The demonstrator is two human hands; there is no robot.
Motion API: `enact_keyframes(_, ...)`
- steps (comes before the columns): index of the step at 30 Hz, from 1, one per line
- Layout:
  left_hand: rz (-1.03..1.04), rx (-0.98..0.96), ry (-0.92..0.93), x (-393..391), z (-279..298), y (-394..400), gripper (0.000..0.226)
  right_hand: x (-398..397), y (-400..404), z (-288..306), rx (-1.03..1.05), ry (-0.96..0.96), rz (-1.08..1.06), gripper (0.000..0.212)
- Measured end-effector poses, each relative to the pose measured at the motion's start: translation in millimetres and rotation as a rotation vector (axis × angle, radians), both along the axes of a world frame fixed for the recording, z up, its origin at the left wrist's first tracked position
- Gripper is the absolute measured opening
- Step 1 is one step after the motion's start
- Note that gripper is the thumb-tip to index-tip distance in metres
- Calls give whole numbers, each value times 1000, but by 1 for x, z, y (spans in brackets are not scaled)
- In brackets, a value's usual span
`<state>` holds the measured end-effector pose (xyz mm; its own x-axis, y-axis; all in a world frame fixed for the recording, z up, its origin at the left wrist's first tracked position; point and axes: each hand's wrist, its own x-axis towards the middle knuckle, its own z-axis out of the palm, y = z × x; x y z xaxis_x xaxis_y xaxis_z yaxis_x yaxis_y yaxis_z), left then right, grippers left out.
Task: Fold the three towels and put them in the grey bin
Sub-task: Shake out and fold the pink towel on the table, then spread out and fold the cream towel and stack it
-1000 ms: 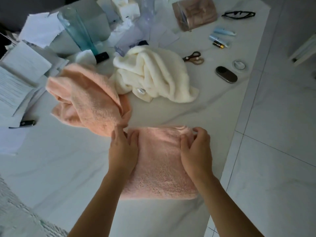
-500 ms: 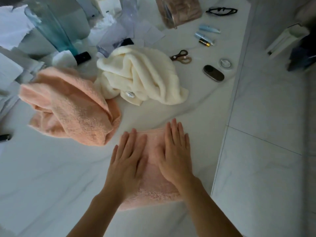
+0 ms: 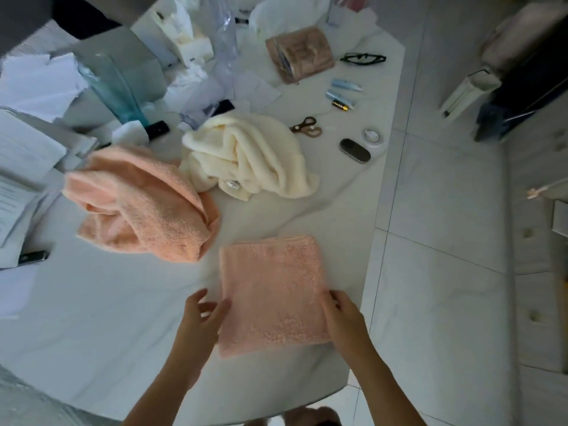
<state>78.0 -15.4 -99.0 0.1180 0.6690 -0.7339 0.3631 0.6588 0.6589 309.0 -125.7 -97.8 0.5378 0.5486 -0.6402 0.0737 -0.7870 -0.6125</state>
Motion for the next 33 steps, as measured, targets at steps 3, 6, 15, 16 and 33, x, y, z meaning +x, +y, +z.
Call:
enact_keyframes(3, 44, -102, -11, 3, 6, -21, 44, 0, -7, 4, -22, 127, -43, 35)
enact_keyframes(6, 45, -136, -9, 19, 14, -33, 33, 13, -6, 13, -55, 146, -20, 39)
enact_keyframes(15, 7, -61, -108, 145, 13, -25, 20, 148, 90, 37, 161, -200, 20, 9)
enact_keyframes(16, -28, -51, -106, 163, 8, -20, 21, 165, 100, 35, 180, -215, -10, 9)
enact_keyframes(33, 182, -61, 65, 154, 23, -28, 17, 82, 295, 37, 300, -568, 931, 106)
